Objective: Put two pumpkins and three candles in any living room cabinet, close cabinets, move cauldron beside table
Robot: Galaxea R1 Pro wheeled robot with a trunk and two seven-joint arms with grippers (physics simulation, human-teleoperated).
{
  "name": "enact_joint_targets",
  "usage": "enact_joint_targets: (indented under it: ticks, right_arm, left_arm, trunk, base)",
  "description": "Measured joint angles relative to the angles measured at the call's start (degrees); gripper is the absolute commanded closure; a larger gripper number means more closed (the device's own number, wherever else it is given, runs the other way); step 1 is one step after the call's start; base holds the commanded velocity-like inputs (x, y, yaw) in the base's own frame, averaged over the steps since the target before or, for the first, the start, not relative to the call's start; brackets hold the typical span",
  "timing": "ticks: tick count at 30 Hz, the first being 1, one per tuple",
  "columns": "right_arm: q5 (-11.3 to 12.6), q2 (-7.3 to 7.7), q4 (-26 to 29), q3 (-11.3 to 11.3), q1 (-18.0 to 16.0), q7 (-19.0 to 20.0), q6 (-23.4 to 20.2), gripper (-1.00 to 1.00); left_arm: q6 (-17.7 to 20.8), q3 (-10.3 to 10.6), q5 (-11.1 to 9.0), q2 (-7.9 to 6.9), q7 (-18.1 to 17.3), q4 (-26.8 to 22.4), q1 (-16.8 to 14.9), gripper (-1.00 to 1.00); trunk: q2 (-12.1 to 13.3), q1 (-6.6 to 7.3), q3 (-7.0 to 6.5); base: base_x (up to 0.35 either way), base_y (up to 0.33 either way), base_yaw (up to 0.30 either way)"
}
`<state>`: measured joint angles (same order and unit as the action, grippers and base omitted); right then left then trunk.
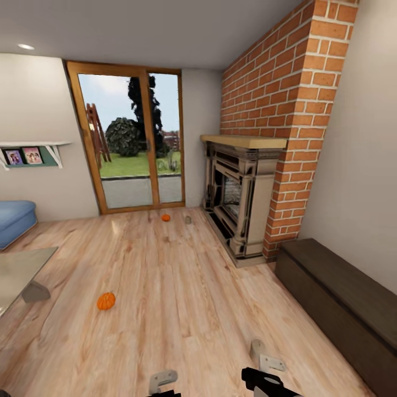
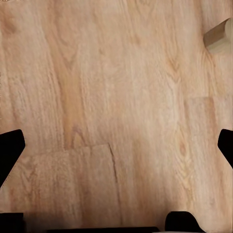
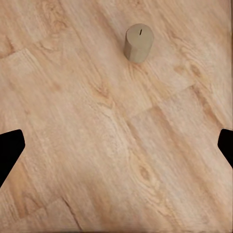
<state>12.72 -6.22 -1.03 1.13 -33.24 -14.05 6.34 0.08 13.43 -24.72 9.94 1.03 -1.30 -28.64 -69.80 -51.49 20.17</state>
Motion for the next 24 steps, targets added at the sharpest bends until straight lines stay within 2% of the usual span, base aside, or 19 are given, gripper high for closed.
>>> enact_joint_targets:
  ticks: [10,15,24]
  right_arm:
    - [0.0,0.02,0.0,0.0,0.0,0.0,0.0,-1.00]
    - [0.0,0.00,0.0,0.0,0.0,0.0,0.0,-1.00]
    - [0.0,0.09,0.0,0.0,0.0,0.0,0.0,-1.00]
  left_arm:
    - [0.0,0.0,0.0,0.00,0.0,0.0,0.0,-1.00]
    - [0.1,0.0,0.0,-0.01,0.0,0.0,0.0,-1.00]
    - [0.1,0.0,0.0,-0.08,0.1,0.0,0.0,-1.00]
  trunk:
    - [0.0,0.00,-0.36]
    - [0.0,0.00,-0.48]
    - [0.0,0.01,-0.61]
  base:
    - [-0.083,0.270,-0.252]
    - [-0.096,0.285,-0.073]
    - [-0.030,0.048,-0.199]
